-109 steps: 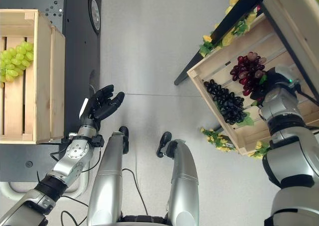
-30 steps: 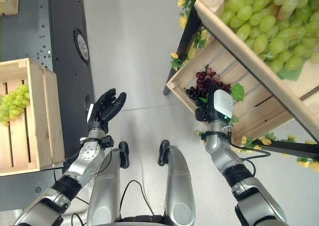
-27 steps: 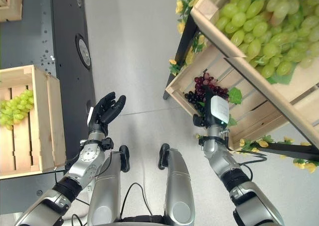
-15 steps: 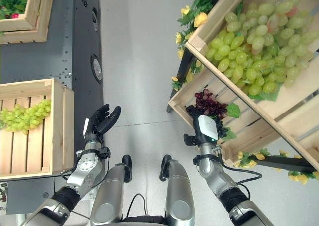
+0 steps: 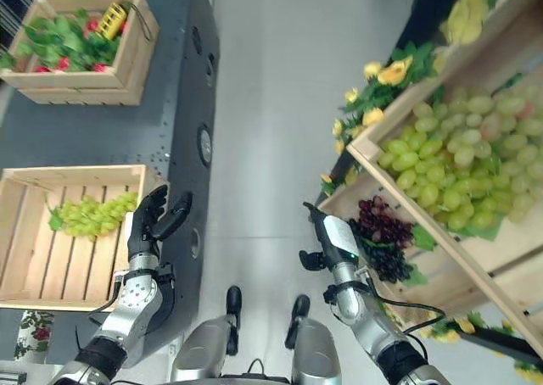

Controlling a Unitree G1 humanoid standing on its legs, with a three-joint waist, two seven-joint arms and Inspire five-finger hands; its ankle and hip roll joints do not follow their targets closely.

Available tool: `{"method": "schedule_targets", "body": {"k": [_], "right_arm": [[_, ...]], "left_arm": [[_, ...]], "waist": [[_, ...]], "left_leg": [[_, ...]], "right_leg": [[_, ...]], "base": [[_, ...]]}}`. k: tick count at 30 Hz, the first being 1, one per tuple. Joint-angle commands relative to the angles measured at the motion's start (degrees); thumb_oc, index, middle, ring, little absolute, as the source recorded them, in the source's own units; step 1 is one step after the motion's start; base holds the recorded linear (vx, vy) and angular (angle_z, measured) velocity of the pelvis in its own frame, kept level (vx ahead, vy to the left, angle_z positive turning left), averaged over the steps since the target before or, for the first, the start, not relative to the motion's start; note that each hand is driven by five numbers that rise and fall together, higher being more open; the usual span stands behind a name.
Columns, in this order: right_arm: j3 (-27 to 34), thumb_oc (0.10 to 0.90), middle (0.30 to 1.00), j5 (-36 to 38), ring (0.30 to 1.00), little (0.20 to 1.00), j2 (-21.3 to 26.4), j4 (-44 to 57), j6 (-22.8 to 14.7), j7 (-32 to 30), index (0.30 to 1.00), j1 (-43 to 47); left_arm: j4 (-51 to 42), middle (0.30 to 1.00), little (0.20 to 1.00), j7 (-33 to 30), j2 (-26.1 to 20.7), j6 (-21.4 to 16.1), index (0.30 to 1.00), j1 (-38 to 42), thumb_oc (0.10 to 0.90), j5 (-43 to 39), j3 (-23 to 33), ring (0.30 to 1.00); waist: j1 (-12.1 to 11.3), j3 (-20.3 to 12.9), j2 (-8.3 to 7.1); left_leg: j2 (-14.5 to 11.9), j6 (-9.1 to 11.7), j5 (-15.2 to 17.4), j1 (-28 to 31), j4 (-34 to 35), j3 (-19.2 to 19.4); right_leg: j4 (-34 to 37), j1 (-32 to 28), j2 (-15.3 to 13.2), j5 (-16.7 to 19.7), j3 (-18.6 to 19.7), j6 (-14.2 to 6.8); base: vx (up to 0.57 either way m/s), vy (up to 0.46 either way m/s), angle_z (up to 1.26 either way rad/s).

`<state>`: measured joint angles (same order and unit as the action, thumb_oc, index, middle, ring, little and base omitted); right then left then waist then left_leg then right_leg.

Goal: Pick up the fruits from the basket on one side to the basket on the other side

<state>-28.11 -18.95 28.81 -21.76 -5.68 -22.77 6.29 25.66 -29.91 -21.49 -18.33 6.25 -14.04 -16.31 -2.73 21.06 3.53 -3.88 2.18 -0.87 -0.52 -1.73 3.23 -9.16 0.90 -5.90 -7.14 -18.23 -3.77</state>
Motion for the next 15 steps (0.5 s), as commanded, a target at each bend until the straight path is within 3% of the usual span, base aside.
{"method": "schedule_targets", "body": {"k": [1, 5, 9, 11, 15], "right_arm": [[-2.17, 0.800, 0.900, 4.06, 0.900, 0.900, -0.58, 1.83, -5.00, 1.82, 0.900, 0.93], [-3.34, 0.800, 0.900, 4.76, 0.900, 0.900, -0.84, 1.32, -4.67, 2.60, 0.900, 1.37], [-4.36, 0.800, 0.900, 5.76, 0.900, 0.900, -0.54, 1.87, -3.51, 3.06, 0.900, 1.47], [-4.27, 0.800, 0.900, 6.37, 0.900, 0.900, 0.39, 2.57, -3.76, 4.35, 0.900, 0.97], [-4.52, 0.800, 0.900, 6.70, 0.900, 0.900, 1.41, 2.96, -4.38, 6.00, 0.900, 0.50]], "left_arm": [[-3.65, 0.900, 0.900, -3.54, -4.79, -1.53, 0.900, -0.27, 0.800, 8.85, 2.28, 0.900], [-3.77, 0.900, 0.900, -5.15, -6.84, 0.06, 0.900, 0.85, 0.800, 15.71, 2.89, 0.900], [-4.20, 0.900, 0.900, -6.76, -11.77, 0.72, 0.900, 0.73, 0.800, 23.67, 4.84, 0.900], [-4.67, 0.900, 0.900, -8.21, -16.59, 0.87, 0.900, -0.41, 0.800, 28.46, 7.69, 0.900], [-3.56, 0.900, 0.900, -9.93, -21.55, 0.46, 0.900, -2.25, 0.800, 31.68, 10.84, 0.900]], "waist": [[-1.08, -7.03, -2.77], [-2.34, -8.65, -1.86], [-3.89, -9.49, -1.63], [-4.93, -9.33, -1.59], [-5.99, -9.13, -1.50]], "left_leg": [[3.96, -1.37, 2.87, 0.81, 2.60, 0.26], [3.93, -0.90, 1.15, 1.76, 5.85, -0.82], [3.80, -0.61, 0.47, 1.65, 6.45, -1.53], [3.68, -0.41, 0.38, 1.47, 6.04, -1.85], [3.39, 0.13, -0.17, 0.83, 5.63, -2.70]], "right_leg": [[5.34, -3.27, -1.45, 2.38, 0.39, -0.25], [7.24, -4.81, -1.29, 2.66, -1.11, -0.27], [7.73, -5.72, -1.36, 2.20, -2.82, -0.08], [7.16, -6.17, -1.29, 1.28, -3.64, 0.32], [6.36, -6.52, -0.77, 0.17, -4.30, 1.05]], "base": [[0.03, -0.020, 0.21], [0.00, -0.033, 0.19], [-0.01, -0.043, 0.19], [-0.02, -0.047, 0.10], [-0.01, -0.053, 0.09]]}}
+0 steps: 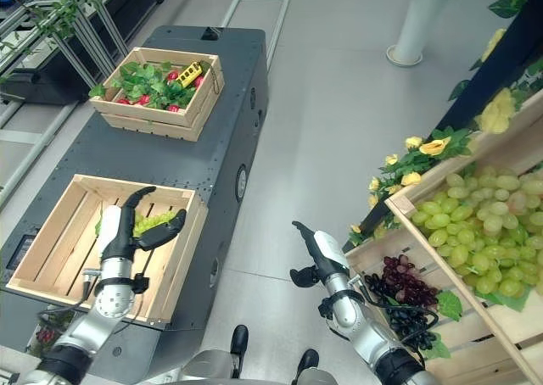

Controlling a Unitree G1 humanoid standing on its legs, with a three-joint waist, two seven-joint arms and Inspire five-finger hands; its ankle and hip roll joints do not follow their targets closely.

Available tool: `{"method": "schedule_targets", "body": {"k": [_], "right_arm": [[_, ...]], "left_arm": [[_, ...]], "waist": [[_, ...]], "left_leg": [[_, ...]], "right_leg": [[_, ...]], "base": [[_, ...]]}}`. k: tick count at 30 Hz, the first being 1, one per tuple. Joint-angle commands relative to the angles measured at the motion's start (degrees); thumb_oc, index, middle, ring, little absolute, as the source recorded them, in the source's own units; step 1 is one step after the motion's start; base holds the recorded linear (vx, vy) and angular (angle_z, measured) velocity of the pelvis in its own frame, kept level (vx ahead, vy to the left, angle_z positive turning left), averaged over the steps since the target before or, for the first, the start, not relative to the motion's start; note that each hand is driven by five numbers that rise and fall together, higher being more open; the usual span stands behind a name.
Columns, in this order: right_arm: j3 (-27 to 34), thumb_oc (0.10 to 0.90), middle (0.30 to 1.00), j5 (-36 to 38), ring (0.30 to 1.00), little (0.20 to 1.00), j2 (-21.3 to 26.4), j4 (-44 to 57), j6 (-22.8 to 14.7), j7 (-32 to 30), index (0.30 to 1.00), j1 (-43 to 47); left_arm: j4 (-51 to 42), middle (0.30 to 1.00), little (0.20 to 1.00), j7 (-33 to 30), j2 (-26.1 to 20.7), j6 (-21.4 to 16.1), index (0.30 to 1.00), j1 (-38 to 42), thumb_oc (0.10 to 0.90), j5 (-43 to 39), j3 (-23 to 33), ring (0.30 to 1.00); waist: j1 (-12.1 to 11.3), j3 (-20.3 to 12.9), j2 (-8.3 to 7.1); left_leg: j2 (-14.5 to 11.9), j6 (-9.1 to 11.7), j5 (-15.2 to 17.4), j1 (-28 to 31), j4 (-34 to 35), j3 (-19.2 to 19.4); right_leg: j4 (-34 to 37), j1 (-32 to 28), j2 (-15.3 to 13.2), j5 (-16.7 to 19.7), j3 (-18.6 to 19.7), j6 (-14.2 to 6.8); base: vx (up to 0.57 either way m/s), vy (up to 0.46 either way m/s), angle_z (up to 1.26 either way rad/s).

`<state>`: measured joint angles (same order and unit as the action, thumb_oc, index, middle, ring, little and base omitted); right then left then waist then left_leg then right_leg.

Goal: Pick up the fruits from the basket on one side to the basket on the other side

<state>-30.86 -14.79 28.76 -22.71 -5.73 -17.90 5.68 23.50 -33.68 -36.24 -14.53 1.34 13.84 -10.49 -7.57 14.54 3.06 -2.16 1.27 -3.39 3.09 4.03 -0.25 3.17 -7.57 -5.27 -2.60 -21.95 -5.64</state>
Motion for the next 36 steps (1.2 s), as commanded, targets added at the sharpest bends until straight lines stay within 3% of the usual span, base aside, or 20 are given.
{"method": "schedule_targets", "body": {"k": [1, 5, 9, 17, 20, 23, 24, 26, 30, 36], "right_arm": [[-2.18, 0.800, 0.900, 2.27, 0.900, 0.900, 2.06, 3.86, -4.89, 1.76, 0.900, 1.12], [-2.80, 0.800, 0.900, 2.20, 0.900, 0.900, 3.61, 3.67, -5.07, 2.54, 0.900, 2.00], [-3.93, 0.800, 0.900, 3.43, 0.900, 0.900, 5.69, 2.47, -4.70, 2.82, 0.900, 3.86], [-5.09, 0.800, 0.900, 3.55, 0.900, 0.900, 7.82, 1.65, -5.42, 7.05, 0.900, 4.92], [-7.52, 0.800, 0.900, 5.24, 0.900, 0.900, 8.36, 1.36, -5.57, 6.18, 0.900, 9.23], [-7.98, 0.800, 0.900, 5.91, 0.900, 0.900, 8.18, 0.87, -5.77, 5.72, 0.900, 11.30], [-8.63, 0.800, 0.900, 6.91, 0.900, 0.900, 8.14, 0.44, -5.75, 5.60, 0.900, 14.96], [-8.74, 0.800, 0.900, 7.09, 0.900, 0.900, 8.08, 0.37, -5.86, 5.46, 0.900, 16.04], [-9.24, 0.800, 0.900, 7.73, 0.900, 0.900, 8.22, 1.01, -5.95, 4.16, 0.900, 18.61], [-10.47, 0.800, 0.900, 7.54, 0.900, 0.900, 7.59, 0.00, -5.70, 3.57, 0.900, 19.77]], "left_arm": [[-0.65, 0.900, 0.900, -7.48, -8.65, -3.32, 0.900, 1.89, 0.800, 5.47, 6.25, 0.900], [1.54, 0.900, 0.900, -7.07, -11.64, -1.95, 0.900, 2.06, 0.800, 5.73, 7.65, 0.900], [10.22, 0.900, 0.900, -7.38, -14.34, -0.42, 0.900, 4.95, 0.800, 4.81, 6.26, 0.900], [20.08, 0.900, 0.900, 0.49, -19.36, 2.35, 0.900, 11.45, 0.800, 8.99, 2.72, 0.900], [23.56, 0.900, 0.900, 2.17, -23.35, 1.95, 0.900, 19.07, 0.800, 9.32, -2.37, 0.900], [25.00, 0.900, 0.900, 2.13, -24.45, 1.65, 0.900, 22.09, 0.800, 9.25, -4.47, 0.900], [27.19, 0.900, 0.900, 1.43, -25.93, 1.82, 0.900, 27.20, 0.800, 9.03, -7.62, 0.900], [28.19, 0.900, 0.900, 0.90, -26.33, 1.87, 0.900, 29.45, 0.800, 8.66, -8.70, 0.900], [30.72, 0.900, 0.900, -3.09, -28.66, 3.08, 0.900, 37.90, 0.800, 8.95, -11.10, 0.900], [31.27, 0.900, 0.900, -9.35, -29.72, 6.84, 0.900, 43.73, 0.800, 11.09, -13.71, 0.900]], "waist": [[-1.70, -2.49, -1.05], [-2.16, -1.81, -1.53], [-1.94, 0.10, -1.35], [-0.76, 1.20, -1.04], [-0.72, 4.40, -2.30], [-0.89, 6.07, -3.10], [-0.80, 8.89, -4.36], [-0.80, 10.10, -4.97], [-0.53, 15.22, -7.22], [-0.40, 15.26, -8.90]], "left_leg": [[1.60, 1.42, 2.09, -3.08, -0.23, 0.25], [1.51, 2.02, 4.44, -4.68, -5.01, 1.75], [1.11, 1.77, 6.57, -7.27, -11.52, 2.63], [0.64, 1.62, 7.09, -8.08, -12.23, 4.06], [0.24, 1.83, 6.95, -10.59, -12.74, 4.15], [0.10, 1.92, 6.91, -11.86, -13.25, 4.15], [-0.26, 2.09, 6.76, -13.84, -14.09, 4.59], [-0.42, 2.04, 6.90, -14.85, -14.96, 5.10], [-2.46, 1.30, 8.69, -20.76, -22.31, 6.86], [-3.52, 0.28, 11.49, -28.69, -29.57, 6.49]], "right_leg": [[-5.77, 1.50, -1.05, -4.58, -0.84, 3.24], [-6.76, 1.45, -1.53, -5.55, -1.12, 3.43], [-10.37, 1.80, -2.87, -6.93, -1.93, 3.84], [-11.20, 1.59, -3.50, -7.84, -1.63, 2.95], [-11.71, 3.43, -3.04, -8.10, -1.47, 2.90], [-12.10, 4.51, -2.77, -8.17, -1.31, 3.05], [-13.03, 6.58, -2.46, -8.23, -1.10, 3.31], [-14.01, 7.68, -2.42, -8.47, -1.05, 3.41], [-23.56, 14.37, -3.45, -10.68, -1.14, 4.58], [-31.63, 22.10, -4.44, -13.18, -0.88, 5.74]], "base": [[0.01, -0.028, 0.22], [0.01, 0.009, 0.13], [-0.02, 0.108, 0.11], [0.06, 0.157, 0.02], [-0.05, 0.089, 0.02], [-0.08, 0.057, 0.03], [-0.09, 0.081, 0.01], [-0.08, 0.084, 0.06], [-0.08, 0.066, 0.23], [0.00, 0.070, 0.05]]}}
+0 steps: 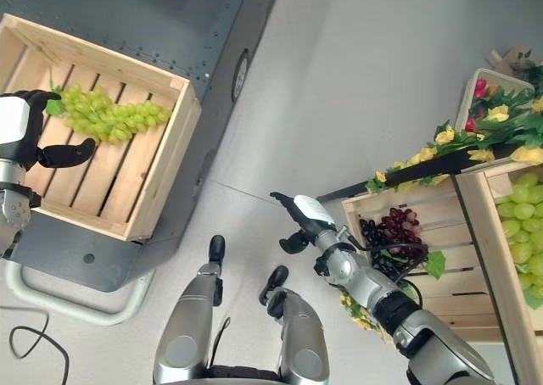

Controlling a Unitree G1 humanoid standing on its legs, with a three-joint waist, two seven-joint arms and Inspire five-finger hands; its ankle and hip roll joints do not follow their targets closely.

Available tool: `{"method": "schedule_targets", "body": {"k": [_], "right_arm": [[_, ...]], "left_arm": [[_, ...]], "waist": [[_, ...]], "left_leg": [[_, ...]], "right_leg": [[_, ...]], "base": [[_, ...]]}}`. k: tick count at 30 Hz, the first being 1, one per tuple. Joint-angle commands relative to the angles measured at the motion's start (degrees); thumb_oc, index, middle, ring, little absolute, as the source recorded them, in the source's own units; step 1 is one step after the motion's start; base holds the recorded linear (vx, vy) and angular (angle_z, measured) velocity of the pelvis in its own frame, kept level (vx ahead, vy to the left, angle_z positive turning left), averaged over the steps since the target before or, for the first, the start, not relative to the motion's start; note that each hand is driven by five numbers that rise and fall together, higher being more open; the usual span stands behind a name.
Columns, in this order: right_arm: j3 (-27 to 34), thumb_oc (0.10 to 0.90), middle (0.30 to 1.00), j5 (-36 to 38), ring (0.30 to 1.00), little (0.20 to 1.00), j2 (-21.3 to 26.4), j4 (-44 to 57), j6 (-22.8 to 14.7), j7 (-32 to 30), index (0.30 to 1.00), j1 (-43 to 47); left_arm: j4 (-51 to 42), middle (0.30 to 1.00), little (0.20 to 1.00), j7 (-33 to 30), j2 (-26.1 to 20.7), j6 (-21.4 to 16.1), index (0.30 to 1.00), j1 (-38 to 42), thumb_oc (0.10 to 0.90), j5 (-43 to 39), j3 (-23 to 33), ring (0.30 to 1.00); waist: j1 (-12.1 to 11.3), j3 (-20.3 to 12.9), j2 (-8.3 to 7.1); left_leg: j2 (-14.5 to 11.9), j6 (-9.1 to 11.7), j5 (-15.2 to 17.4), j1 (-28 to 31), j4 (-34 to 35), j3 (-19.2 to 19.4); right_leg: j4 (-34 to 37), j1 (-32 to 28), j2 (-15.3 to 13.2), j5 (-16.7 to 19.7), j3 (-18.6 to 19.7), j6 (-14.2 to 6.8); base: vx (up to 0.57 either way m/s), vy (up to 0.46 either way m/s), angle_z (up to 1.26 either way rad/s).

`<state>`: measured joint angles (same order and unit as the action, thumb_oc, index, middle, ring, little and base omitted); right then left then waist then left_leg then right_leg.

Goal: Pick up the fruits from the basket on one side to the basket on the other side

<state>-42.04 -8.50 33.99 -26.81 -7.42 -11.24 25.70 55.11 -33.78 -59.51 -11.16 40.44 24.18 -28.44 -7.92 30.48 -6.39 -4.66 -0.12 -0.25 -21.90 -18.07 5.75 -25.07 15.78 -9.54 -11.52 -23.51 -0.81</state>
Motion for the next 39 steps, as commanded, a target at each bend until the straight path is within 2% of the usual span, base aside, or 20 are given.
{"method": "schedule_targets", "body": {"k": [1, 7, 18, 22, 27, 33, 39], "right_arm": [[0.61, 0.800, 0.900, 1.02, 0.900, 0.900, 2.12, 4.04, -3.91, -3.21, 0.900, -0.07], [0.37, 0.800, 0.900, 0.28, 0.900, 0.900, 1.16, 3.58, -3.59, -3.43, 0.900, 1.19], [0.28, 0.800, 0.900, 0.16, 0.900, 0.900, 1.50, 1.53, -2.77, -3.61, 0.900, 3.42], [0.11, 0.800, 0.900, 0.25, 0.900, 0.900, 1.51, 1.89, -2.11, -3.28, 0.900, 4.01], [-0.04, 0.800, 0.900, 0.42, 0.900, 0.900, 2.23, 2.25, -1.30, -3.06, 0.900, 4.43], [0.01, 0.800, 0.900, 0.55, 0.900, 0.900, 3.49, 2.64, -0.93, -1.90, 0.900, 5.16], [-0.85, 0.800, 0.900, 1.61, 0.900, 0.900, 4.14, 2.03, -1.80, -2.39, 0.900, 6.39]], "left_arm": [[-0.30, 0.900, 0.900, -9.92, -6.40, 4.01, 0.900, 5.26, 0.800, 1.20, 4.12, 0.900], [0.69, 0.900, 0.900, -10.69, -6.66, 5.61, 0.900, 9.99, 0.800, 3.92, 1.79, 0.900], [-0.02, 0.900, 0.900, -12.36, -7.93, 3.85, 0.900, 18.34, 0.800, 10.93, -7.19, 0.900], [-0.61, 0.900, 0.900, -11.91, -8.11, 2.55, 0.900, 21.48, 0.800, 14.13, -10.70, 0.900], [0.02, 0.900, 0.900, -11.21, -8.25, 2.83, 0.900, 23.81, 0.800, 13.96, -13.53, 0.900], [2.34, 0.900, 0.900, -9.51, -8.58, 6.76, 0.900, 27.03, 0.800, 14.88, -16.93, 0.900], [5.43, 0.900, 0.900, -4.22, -8.08, 11.36, 0.900, 32.18, 0.800, 12.77, -21.37, 0.900]], "waist": [[0.03, -0.69, 0.34], [0.36, -0.69, -1.03], [0.89, -0.69, -2.03], [1.30, -0.69, -2.55], [2.03, -0.69, -2.71], [3.07, -0.69, -3.04], [3.74, -0.69, -3.65]], "left_leg": [[-1.06, 1.61, 8.59, -4.25, -7.92, 0.53], [-1.38, 1.40, 9.50, -7.61, -10.06, 0.43], [-1.82, 0.58, 11.93, -12.28, -14.62, 0.38], [-1.85, 0.35, 12.47, -13.54, -15.58, 0.38], [-1.95, 0.04, 12.71, -14.21, -15.65, 1.05], [-2.24, -0.03, 12.64, -15.40, -15.58, 1.82], [-2.56, -0.31, 12.82, -17.16, -15.68, 1.84]], "right_leg": [[-3.72, -0.71, -0.15, -4.36, 0.74, 1.00], [-5.44, 2.64, -0.01, -4.38, 1.09, 0.78], [-9.38, 7.34, 0.23, -5.03, 1.98, 0.92], [-10.26, 9.42, 0.27, -4.48, 2.60, 0.31], [-10.68, 11.27, 0.17, -3.95, 3.23, -0.35], [-10.31, 13.61, 0.28, -2.79, 3.91, -1.09], [-10.31, 15.92, 0.23, -1.79, 3.91, -1.70]], "base": [[-0.01, 0.064, 0.06], [-0.03, 0.052, 0.01], [-0.02, 0.050, -0.01], [0.00, 0.061, -0.02], [0.00, 0.076, -0.06], [-0.01, 0.082, -0.03], [-0.01, 0.052, -0.02]]}}
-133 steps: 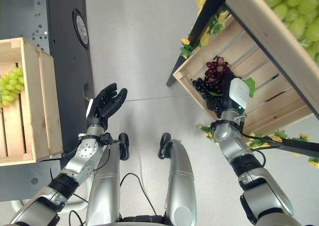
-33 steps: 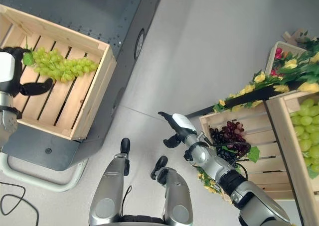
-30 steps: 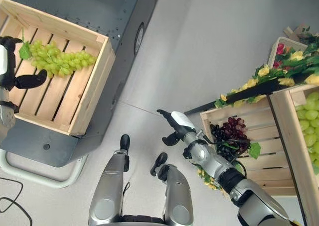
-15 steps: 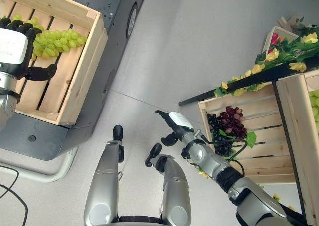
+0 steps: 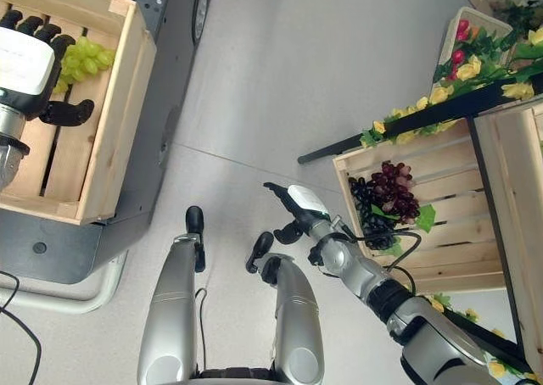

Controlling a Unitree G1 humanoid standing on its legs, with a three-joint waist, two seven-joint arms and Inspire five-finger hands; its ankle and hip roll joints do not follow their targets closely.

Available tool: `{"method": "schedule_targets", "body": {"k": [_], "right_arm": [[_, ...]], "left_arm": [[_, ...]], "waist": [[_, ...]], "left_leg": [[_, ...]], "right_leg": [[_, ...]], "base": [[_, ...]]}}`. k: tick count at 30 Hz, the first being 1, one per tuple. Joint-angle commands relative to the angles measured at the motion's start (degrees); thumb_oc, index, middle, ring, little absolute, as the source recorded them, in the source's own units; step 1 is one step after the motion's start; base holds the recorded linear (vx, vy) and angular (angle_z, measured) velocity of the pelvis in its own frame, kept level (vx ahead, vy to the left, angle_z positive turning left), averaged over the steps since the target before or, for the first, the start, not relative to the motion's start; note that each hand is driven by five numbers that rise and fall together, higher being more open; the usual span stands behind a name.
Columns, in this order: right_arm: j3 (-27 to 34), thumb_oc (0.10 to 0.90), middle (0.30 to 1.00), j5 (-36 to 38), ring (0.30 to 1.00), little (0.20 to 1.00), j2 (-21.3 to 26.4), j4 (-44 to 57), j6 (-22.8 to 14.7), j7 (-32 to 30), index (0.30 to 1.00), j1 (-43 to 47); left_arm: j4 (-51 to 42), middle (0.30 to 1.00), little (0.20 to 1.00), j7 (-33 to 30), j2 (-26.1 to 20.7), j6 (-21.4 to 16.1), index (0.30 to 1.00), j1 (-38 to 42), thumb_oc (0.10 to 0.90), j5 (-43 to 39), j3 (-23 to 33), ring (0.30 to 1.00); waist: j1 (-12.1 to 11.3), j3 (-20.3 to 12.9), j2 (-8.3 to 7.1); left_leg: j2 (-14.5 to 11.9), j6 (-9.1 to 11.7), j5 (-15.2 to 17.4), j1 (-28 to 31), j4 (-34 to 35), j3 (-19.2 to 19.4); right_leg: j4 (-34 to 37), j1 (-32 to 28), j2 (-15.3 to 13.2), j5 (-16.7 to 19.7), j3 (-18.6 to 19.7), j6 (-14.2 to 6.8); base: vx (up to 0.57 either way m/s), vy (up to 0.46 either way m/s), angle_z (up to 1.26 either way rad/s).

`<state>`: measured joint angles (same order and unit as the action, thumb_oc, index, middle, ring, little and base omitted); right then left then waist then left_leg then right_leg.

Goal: Pick up the fruits from the basket on one side to the basket on the other side

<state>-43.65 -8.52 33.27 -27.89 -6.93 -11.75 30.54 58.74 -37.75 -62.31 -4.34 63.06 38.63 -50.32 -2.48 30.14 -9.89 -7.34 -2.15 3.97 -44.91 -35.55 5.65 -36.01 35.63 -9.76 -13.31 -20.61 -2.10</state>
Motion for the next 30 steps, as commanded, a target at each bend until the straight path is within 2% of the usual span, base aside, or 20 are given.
{"method": "schedule_targets", "body": {"k": [1, 5, 7, 8, 15, 18, 21, 22, 23, 25, 26, 28, 29, 30], "right_arm": [[0.63, 0.800, 0.900, 1.83, 0.900, 0.900, 4.99, 3.32, -2.21, -1.85, 0.900, 1.76], [0.58, 0.800, 0.900, 1.67, 0.900, 0.900, 5.25, 4.24, -1.62, -1.59, 0.900, 1.44], [0.38, 0.800, 0.900, 1.78, 0.900, 0.900, 5.64, 4.68, -1.62, -1.72, 0.900, 1.22], [0.40, 0.800, 0.900, 1.76, 0.900, 0.900, 5.63, 4.69, -1.62, -1.73, 0.900, 1.21], [0.87, 0.800, 0.900, 2.09, 0.900, 0.900, 6.96, 7.12, -0.89, -1.64, 0.900, -0.25], [1.17, 0.800, 0.900, 1.87, 0.900, 0.900, 7.16, 7.31, -1.30, -1.37, 0.900, -1.11], [1.00, 0.800, 0.900, 2.16, 0.900, 0.900, 7.39, 7.51, -1.38, -1.61, 0.900, -1.09], [1.26, 0.800, 0.900, 2.47, 0.900, 0.900, 7.60, 7.57, -1.53, -1.45, 0.900, -0.77], [1.26, 0.800, 0.900, 2.48, 0.900, 0.900, 7.65, 7.60, -1.51, -1.43, 0.900, -0.76], [1.51, 0.800, 0.900, 2.07, 0.900, 0.900, 7.86, 7.94, -1.23, -1.33, 0.900, -0.19], [1.51, 0.800, 0.900, 2.05, 0.900, 0.900, 7.89, 7.97, -1.22, -1.35, 0.900, -0.17], [1.97, 0.800, 0.900, 2.09, 0.900, 0.900, 8.40, 7.55, -2.04, -1.67, 0.900, 0.24], [1.97, 0.800, 0.900, 2.10, 0.900, 0.900, 8.42, 7.56, -2.03, -1.66, 0.900, 0.24], [2.31, 0.800, 0.900, 2.28, 0.900, 0.900, 8.74, 7.65, -2.12, -1.46, 0.900, 0.46]], "left_arm": [[2.49, 0.900, 0.900, 0.16, -5.14, 5.01, 0.900, 10.29, 0.800, -2.25, 0.06, 0.900], [3.71, 0.900, 0.900, 1.46, -4.71, 6.63, 0.900, 12.22, 0.800, -3.09, -0.91, 0.900], [5.18, 0.900, 0.900, 3.75, -4.38, 9.23, 0.900, 13.13, 0.800, -5.16, -1.80, 0.900], [5.28, 0.900, 0.900, 3.74, -4.35, 9.27, 0.900, 13.17, 0.800, -5.17, -1.86, 0.900], [9.86, 0.900, 0.900, 9.04, -4.87, 14.50, 0.900, 13.00, 0.800, -11.85, 0.54, 0.900], [11.47, 0.900, 0.900, 11.58, -5.10, 14.79, 0.900, 11.87, 0.800, -13.42, 2.20, 0.900], [12.78, 0.900, 0.900, 14.66, -4.84, 12.66, 0.900, 11.15, 0.800, -13.61, 3.28, 0.900], [12.76, 0.900, 0.900, 18.52, -4.62, 10.50, 0.900, 10.22, 0.800, -14.03, 3.68, 0.900], [12.73, 0.900, 0.900, 18.71, -4.62, 10.34, 0.900, 10.09, 0.800, -14.09, 3.80, 0.900], [12.37, 0.900, 0.900, 21.88, -4.14, 6.14, 0.900, 8.28, 0.800, -14.65, 4.49, 0.900], [12.37, 0.900, 0.900, 22.01, -4.12, 5.80, 0.900, 8.21, 0.800, -14.69, 4.49, 0.900], [10.70, 0.900, 0.900, 27.83, -3.77, -0.57, 0.900, 7.23, 0.800, -16.58, 4.60, 0.900], [10.67, 0.561, 0.561, 27.85, -3.78, -0.58, 0.561, 7.19, 0.574, -16.57, 4.64, 0.561], [9.53, 0.300, 0.300, 28.44, -3.80, -2.03, 0.300, 6.22, 0.400, -16.29, 5.03, 0.300]], "waist": [[-1.56, -0.35, -0.27], [-1.15, -0.35, -0.70], [-0.96, -0.35, -0.88], [-0.96, -0.35, -0.90], [-0.47, -0.35, -2.00], [-0.44, -0.35, -2.32], [-0.33, -0.35, -2.61], [-0.35, -0.35, -2.64], [-0.32, -0.35, -2.61], [-0.25, -0.35, -2.25], [-0.24, -0.35, -2.22], [-0.31, -0.35, -1.61], [-0.30, -0.35, -1.59], [-0.42, -0.35, -1.24]], "left_leg": [[0.07, 1.77, 8.54, 5.55, 1.85, 1.93], [-0.03, 1.69, 8.46, 4.97, 2.21, 1.99], [0.17, 1.49, 8.46, 4.40, 2.38, 1.77], [0.18, 1.48, 8.46, 4.34, 2.35, 1.75], [0.15, 1.20, 8.50, 2.31, 1.98, 0.97], [0.27, 1.09, 8.48, 2.15, 2.43, 0.69], [0.30, 0.97, 8.45, 1.79, 2.72, 0.63], [0.33, 0.91, 8.30, 1.89, 3.18, 0.79], [0.35, 0.91, 8.28, 1.91, 3.22, 0.80], [0.55, 0.84, 8.19, 2.39, 3.94, 1.04], [0.57, 0.82, 8.20, 2.39, 3.93, 1.04], [0.67, 0.55, 8.23, 2.86, 4.28, 1.35], [0.67, 0.55, 8.22, 2.88, 4.30, 1.35], [0.75, 0.55, 7.99, 3.16, 4.61, 1.45]], "right_leg": [[0.67, -3.53, 0.53, 0.17, 1.06, -0.48], [0.83, -2.59, 0.66, 0.60, 1.08, -0.74], [0.92, -1.90, 0.68, 0.88, 0.98, -0.91], [0.90, -1.84, 0.68, 0.90, 0.98, -0.92], [0.08, 0.49, 0.83, 1.45, 0.63, -1.18], [0.11, 0.86, 0.73, 1.86, 0.42, -1.48], [0.30, 1.30, 0.65, 2.33, 0.22, -1.75], [0.28, 1.44, 0.58, 2.72, 0.13, -1.93], [0.28, 1.43, 0.57, 2.73, 0.13, -1.94], [0.48, 1.35, 0.54, 2.81, 0.24, -2.00], [0.46, 1.36, 0.53, 2.82, 0.25, -2.01], [0.23, 1.37, 0.24, 2.90, 0.28, -2.12], [0.25, 1.35, 0.24, 2.90, 0.27, -2.12], [0.40, 1.16, 0.21, 2.91, 0.27, -2.12]], "base": [[-0.01, 0.044, -0.02], [0.00, 0.029, -0.01], [0.00, 0.000, 0.00], [0.00, 0.000, 0.00], [0.00, 0.000, 0.00], [0.00, 0.000, 0.00], [0.00, 0.000, 0.00], [0.00, 0.000, 0.00], [0.00, 0.000, 0.00], [0.00, 0.000, 0.00], [-0.03, 0.030, 0.01], [-0.03, 0.023, 0.01], [0.00, 0.000, 0.00], [0.00, 0.000, 0.00]]}}
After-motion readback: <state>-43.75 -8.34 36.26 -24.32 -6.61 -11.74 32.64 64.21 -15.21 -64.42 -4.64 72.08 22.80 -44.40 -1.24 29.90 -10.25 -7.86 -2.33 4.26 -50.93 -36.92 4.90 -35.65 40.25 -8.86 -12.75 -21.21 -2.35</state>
